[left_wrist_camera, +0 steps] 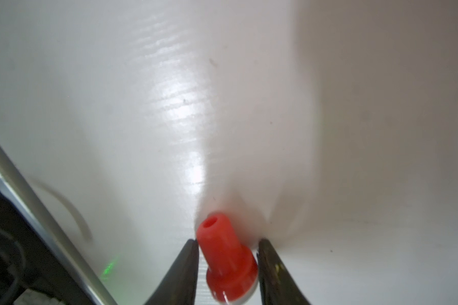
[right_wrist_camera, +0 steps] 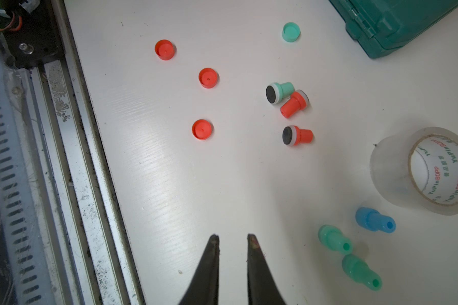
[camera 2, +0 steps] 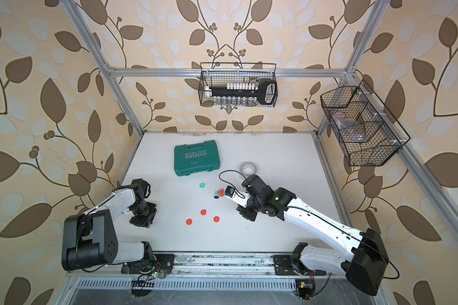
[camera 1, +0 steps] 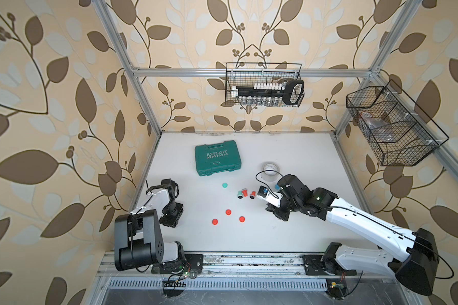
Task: Close the stamp cap
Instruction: Pick up the stamp from the center of the board.
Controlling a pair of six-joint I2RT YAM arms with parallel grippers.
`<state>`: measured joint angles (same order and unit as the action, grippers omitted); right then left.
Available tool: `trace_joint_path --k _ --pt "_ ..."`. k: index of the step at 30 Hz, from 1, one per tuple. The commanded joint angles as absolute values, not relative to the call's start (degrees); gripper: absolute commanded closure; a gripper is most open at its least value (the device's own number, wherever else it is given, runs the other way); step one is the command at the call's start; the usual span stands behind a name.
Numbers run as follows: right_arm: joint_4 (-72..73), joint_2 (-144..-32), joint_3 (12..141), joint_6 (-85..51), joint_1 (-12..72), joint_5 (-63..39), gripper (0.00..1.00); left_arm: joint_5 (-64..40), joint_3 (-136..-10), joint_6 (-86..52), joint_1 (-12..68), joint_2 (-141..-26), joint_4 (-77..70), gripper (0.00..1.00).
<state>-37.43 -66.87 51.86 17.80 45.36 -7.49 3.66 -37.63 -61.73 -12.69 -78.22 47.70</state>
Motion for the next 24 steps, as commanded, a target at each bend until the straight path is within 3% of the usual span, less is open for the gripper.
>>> trace_joint_path --k 1,13,24 --pt "-37.98 -67.32 53.21 17.41 45.70 -7.39 0.83 5.74 -38.54 -61.17 -12.25 -78.79 47.95 0.62" --pt "-37.36 -67.50 53.10 16.58 45.45 -6.78 0.83 1.98 -42.00 -53.12 -10.73 -78.55 47.37 0.77" --pt "-32.31 -64.45 51.97 6.24 36.69 -11.66 0.84 -5.38 -58.08 -29.11 11.70 -82.18 47.30 0.82"
